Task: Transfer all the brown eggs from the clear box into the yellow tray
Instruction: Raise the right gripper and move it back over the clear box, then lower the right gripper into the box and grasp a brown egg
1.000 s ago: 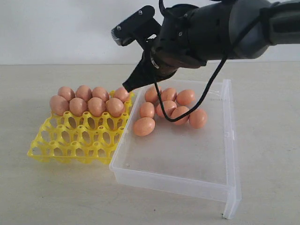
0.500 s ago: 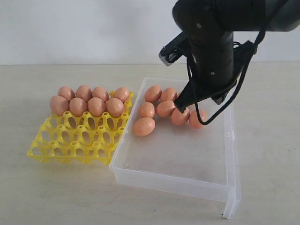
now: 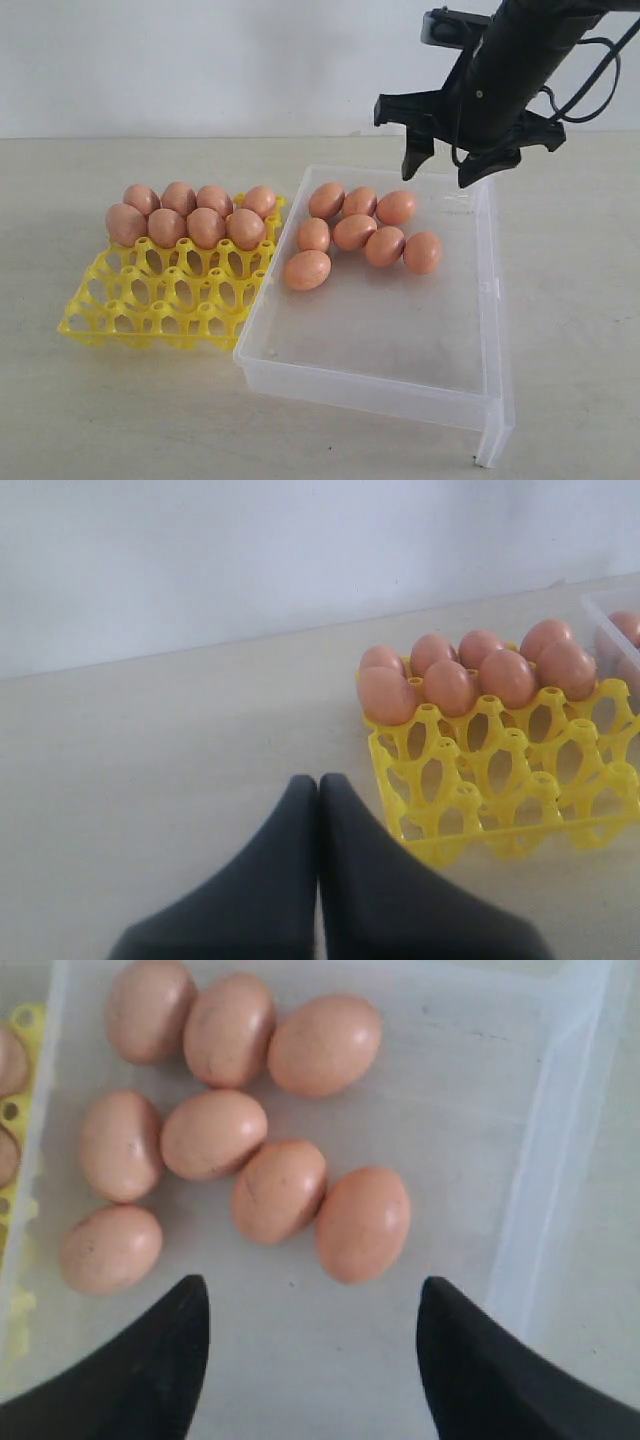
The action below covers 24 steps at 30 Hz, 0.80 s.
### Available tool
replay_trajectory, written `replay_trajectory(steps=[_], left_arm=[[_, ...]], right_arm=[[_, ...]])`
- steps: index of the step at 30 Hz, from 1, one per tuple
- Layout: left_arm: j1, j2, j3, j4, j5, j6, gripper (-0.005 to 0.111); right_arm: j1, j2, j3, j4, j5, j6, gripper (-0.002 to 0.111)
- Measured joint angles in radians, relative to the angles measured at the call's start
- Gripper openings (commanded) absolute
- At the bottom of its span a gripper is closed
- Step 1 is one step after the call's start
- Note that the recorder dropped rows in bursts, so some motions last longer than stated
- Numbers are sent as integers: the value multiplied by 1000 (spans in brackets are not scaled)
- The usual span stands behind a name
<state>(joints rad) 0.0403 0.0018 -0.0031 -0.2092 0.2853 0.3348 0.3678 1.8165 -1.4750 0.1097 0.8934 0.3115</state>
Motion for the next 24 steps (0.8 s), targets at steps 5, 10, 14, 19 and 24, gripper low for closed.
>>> replay_trajectory(steps=[5,10,14,19,24], left_arm=[[0,0,0,0,0,0,-4],[0,0,0,0,0,0,-4],[0,0,0,0,0,0,-4],[0,0,0,0,0,0,-4],[0,0,0,0,0,0,-4]], right_arm=[[0,49,-2,89,-81,0,59],[0,144,-2,119,-94,55,59],[-2,177,-2,115,-75,86,59],[-2,177,-2,58,-45,167,59],[-5,185,-2,-31,-59,255,59]])
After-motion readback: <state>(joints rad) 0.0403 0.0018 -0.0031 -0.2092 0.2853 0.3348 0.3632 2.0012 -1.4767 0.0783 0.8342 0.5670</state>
